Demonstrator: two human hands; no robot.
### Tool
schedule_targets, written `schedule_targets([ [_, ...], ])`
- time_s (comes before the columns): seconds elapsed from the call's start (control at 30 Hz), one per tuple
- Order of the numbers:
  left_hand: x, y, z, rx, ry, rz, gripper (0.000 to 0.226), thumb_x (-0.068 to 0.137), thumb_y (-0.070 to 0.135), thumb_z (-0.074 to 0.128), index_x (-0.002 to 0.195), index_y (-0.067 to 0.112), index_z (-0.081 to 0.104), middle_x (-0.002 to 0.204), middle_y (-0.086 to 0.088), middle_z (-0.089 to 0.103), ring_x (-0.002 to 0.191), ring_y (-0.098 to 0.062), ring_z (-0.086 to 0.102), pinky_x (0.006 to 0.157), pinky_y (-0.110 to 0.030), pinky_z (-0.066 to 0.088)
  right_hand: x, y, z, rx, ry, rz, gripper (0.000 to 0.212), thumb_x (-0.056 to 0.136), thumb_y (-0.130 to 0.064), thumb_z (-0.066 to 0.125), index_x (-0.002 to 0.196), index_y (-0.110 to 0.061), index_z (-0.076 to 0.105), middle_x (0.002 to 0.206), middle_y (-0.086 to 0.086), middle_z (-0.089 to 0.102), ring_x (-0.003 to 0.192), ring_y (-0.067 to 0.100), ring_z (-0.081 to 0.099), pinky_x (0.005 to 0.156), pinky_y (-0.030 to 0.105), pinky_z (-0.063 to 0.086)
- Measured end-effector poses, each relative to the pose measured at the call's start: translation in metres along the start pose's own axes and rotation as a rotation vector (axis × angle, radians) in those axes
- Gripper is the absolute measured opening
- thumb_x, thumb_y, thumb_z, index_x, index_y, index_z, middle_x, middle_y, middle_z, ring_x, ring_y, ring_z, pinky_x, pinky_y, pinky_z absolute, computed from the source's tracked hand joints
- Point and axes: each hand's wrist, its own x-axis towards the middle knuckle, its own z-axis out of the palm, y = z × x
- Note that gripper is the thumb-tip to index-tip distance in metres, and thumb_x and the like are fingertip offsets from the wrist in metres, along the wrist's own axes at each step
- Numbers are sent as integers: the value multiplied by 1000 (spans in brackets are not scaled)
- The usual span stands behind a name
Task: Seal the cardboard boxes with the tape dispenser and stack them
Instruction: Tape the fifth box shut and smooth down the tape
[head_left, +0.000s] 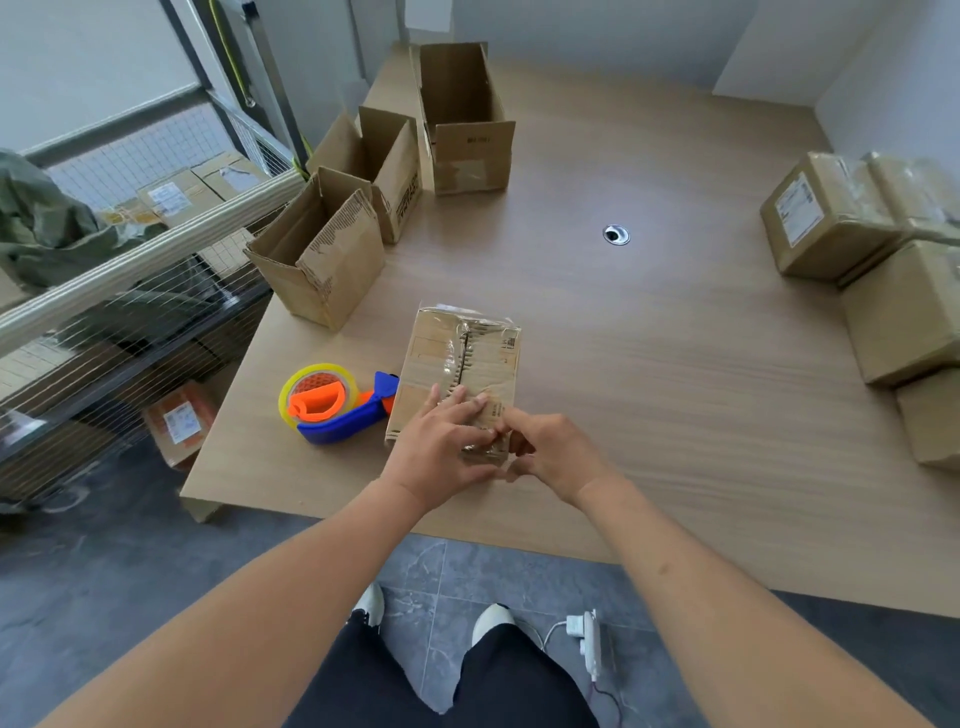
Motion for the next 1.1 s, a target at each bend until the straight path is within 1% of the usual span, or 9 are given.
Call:
schedule_targets([
  [0.1,3,-1,11,23,78,-2,37,65,35,95,95,16,82,136,-14,65,131,-43,56,113,-69,31,5,3,-11,7,-59,-16,54,64,-7,90,106,-27,62,83,-8,65,79,17,63,78,37,55],
  [0.23,-2,-4,15,0,136,11,34,69,35,93,94,16,81,138,-12,64,134,-38,54,117,-64,28,10,10,-21,57,-131,-53,54,61,-5,94,108,-17,69,86,-5,68,82,13,65,77,25,53],
  [0.33,-2,-3,14,-22,140,-3,31,72,40,87,92,17,80,138,-11,64,135,-36,54,119,-59,26,13,12,-22,11,-43,-139,32,70,-5,88,99,-9,74,88,2,71,80,15,65,73,30,51],
  [0.5,-2,-5,9,-90,92,-39,51,76,62,68,100,19,80,143,-6,60,141,-27,47,124,-49,19,18,7,-11,-128,83,-217,31,69,-12,86,89,-19,63,85,-11,59,74,12,51,63,32,43],
  [0.6,-2,-5,9,-78,86,-42,51,77,62,67,100,18,79,143,-7,60,142,-27,46,125,-49,19,19,8,-7,-135,123,-227,31,67,-6,83,85,-17,61,84,-12,54,74,9,45,61,31,39],
  [0.77,-1,-2,17,2,153,-27,43,78,54,69,93,15,76,136,-8,65,136,-31,53,122,-51,28,23,6,-13,-127,74,-235,29,67,-2,81,78,-16,59,78,-8,58,69,15,52,60,32,45],
  [0.9,1,4,24,68,152,-53,45,75,51,71,95,11,72,133,-6,68,135,-32,54,120,-52,33,25,-2,-16,-94,80,-181,29,67,0,76,73,-23,58,73,-15,53,67,8,48,59,28,41],
  [1.0,-1,4,17,27,92,-61,59,78,55,72,110,6,70,137,-5,65,140,-30,49,124,-47,25,21,-7,-18,-163,60,-144,25,73,1,73,79,-21,63,79,-15,54,70,10,55,61,28,43],
  [1.1,0,2,-8,-181,-3,-86,60,81,57,76,119,12,65,145,-1,58,147,-21,40,127,-42,17,22,-12,-27,-259,25,-111,29,84,6,66,88,-22,71,95,-7,58,85,20,61,69,30,45],
])
